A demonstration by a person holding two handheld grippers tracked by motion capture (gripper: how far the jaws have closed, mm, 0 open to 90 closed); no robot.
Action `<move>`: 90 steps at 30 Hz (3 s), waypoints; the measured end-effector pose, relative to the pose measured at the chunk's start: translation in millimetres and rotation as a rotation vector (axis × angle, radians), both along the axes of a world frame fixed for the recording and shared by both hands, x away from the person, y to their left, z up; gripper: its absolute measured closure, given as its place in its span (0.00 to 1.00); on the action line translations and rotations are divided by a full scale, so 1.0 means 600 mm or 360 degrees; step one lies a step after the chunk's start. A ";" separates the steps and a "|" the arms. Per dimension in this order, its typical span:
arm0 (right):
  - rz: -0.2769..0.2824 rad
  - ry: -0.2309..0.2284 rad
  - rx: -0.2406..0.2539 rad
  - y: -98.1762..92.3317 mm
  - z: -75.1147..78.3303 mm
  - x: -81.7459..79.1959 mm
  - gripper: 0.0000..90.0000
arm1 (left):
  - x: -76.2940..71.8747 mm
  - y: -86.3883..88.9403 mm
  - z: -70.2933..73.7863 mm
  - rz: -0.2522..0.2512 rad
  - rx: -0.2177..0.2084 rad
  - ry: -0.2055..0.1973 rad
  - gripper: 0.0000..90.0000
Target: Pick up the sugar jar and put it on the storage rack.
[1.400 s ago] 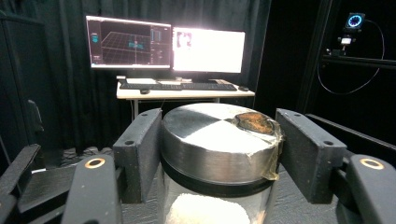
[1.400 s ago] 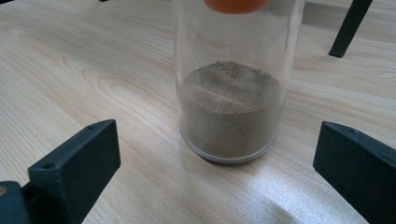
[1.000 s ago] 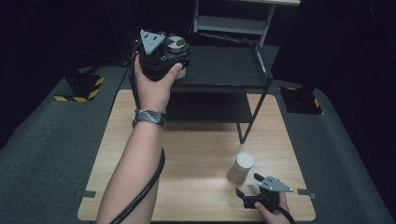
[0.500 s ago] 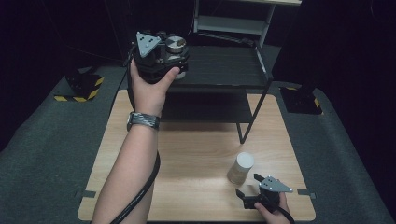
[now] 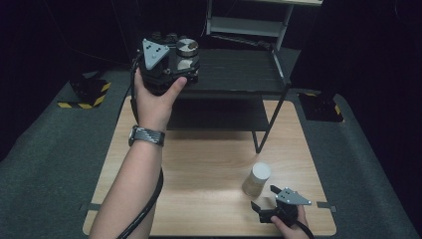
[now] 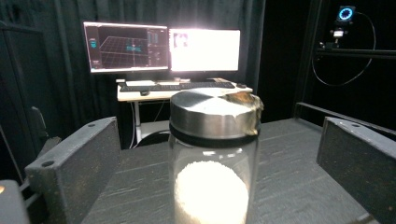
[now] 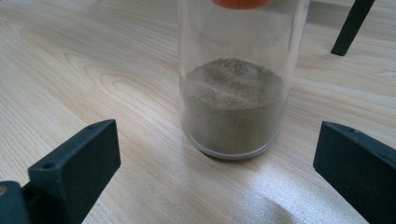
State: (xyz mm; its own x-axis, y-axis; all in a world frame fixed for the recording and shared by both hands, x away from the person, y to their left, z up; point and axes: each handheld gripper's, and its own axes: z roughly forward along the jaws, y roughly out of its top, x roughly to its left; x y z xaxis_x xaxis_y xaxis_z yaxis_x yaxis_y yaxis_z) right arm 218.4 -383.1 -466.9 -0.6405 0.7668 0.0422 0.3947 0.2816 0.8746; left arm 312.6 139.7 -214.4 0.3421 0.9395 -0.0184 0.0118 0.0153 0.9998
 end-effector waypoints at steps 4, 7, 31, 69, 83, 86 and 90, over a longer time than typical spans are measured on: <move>-0.0003 -0.0007 -0.0005 0.001 0.000 -0.002 0.01 | -0.012 0.011 -0.009 -0.0035 -0.0008 -0.0020 0.01; 0.0000 -0.0008 -0.0009 0.001 0.000 -0.001 0.01 | -0.023 0.017 -0.014 -0.0055 0.0007 -0.0031 0.01; -0.0003 -0.0006 -0.0016 0.003 0.001 -0.001 0.01 | -0.109 0.038 -0.100 -0.0198 0.0070 -0.0055 0.01; 0.0009 -0.0003 -0.0043 0.007 0.003 0.001 0.01 | -0.206 0.063 -0.325 -0.0310 0.0172 0.0271 0.01; 0.0012 -0.0003 -0.0060 0.010 0.005 0.000 0.01 | -0.227 0.072 -0.415 -0.0295 0.0186 0.0507 0.01; 0.0002 -0.0005 -0.0057 0.010 0.004 -0.001 0.01 | -0.229 0.072 -0.431 -0.0306 0.0224 0.0548 0.01; -0.0003 -0.0011 -0.0069 0.013 0.005 -0.002 0.01 | -0.226 0.072 -0.435 -0.0348 0.0262 0.0584 0.01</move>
State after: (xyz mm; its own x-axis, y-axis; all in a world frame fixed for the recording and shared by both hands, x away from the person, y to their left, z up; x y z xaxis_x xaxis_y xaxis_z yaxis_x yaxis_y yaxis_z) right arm 217.1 -375.6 -464.2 -0.6391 0.7691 0.0047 0.3894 0.3184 0.8643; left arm 177.0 182.7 -475.3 0.5317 0.8463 -0.0319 0.3509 -0.1859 0.9178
